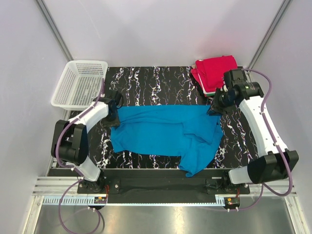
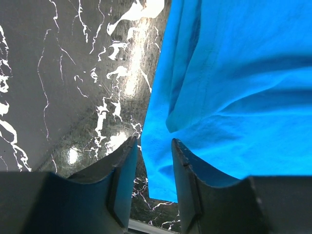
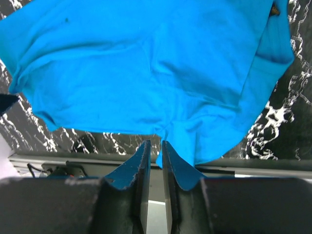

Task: Fold and stack the t-shirts
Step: Fold the tshirt

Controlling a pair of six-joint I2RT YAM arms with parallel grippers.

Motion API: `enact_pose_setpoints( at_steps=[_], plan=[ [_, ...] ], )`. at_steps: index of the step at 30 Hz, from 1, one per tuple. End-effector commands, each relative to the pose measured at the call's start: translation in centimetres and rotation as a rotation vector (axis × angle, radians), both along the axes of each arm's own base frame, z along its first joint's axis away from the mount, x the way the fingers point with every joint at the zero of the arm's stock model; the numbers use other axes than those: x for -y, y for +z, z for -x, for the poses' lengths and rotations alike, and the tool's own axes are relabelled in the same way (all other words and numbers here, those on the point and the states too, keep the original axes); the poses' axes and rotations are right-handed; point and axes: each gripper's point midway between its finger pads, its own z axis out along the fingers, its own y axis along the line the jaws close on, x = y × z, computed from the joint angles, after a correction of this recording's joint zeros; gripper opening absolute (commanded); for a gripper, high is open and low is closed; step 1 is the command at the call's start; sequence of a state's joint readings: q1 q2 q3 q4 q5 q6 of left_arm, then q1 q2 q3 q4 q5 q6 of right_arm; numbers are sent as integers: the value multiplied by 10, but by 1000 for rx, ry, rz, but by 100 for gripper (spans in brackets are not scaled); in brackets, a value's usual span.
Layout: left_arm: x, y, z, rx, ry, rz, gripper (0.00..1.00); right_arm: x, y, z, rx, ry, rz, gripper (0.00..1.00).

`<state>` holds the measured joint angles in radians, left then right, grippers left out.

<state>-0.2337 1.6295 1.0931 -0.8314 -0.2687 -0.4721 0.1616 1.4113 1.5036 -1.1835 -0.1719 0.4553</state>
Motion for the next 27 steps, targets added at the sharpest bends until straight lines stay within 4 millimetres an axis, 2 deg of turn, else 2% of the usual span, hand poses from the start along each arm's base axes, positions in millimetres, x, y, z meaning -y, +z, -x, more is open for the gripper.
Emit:
enact_pose_setpoints(
  at_steps=[1,8,12,21,24,25,27],
  plan=[
    [3,22,-25,111,7,17,41,-2,16,20,44,-4,-34,24],
    [8,14,-38,83,-34,13,41,4,16,32,24,-5,-10,24],
    [9,4,-45,62,-46,0,40,6,20,29,27,-3,3,24],
    [7,-1,-43,43,-45,-14,37,5,20,18,19,-2,13,24],
    [7,0,-40,46,-43,-10,25,4,20,16,19,-5,10,24],
    [6,1,-41,49,-42,-12,15,4,19,15,17,-7,9,24],
    [6,5,-39,53,-40,-12,5,4,18,15,17,-6,7,24]
  ],
)
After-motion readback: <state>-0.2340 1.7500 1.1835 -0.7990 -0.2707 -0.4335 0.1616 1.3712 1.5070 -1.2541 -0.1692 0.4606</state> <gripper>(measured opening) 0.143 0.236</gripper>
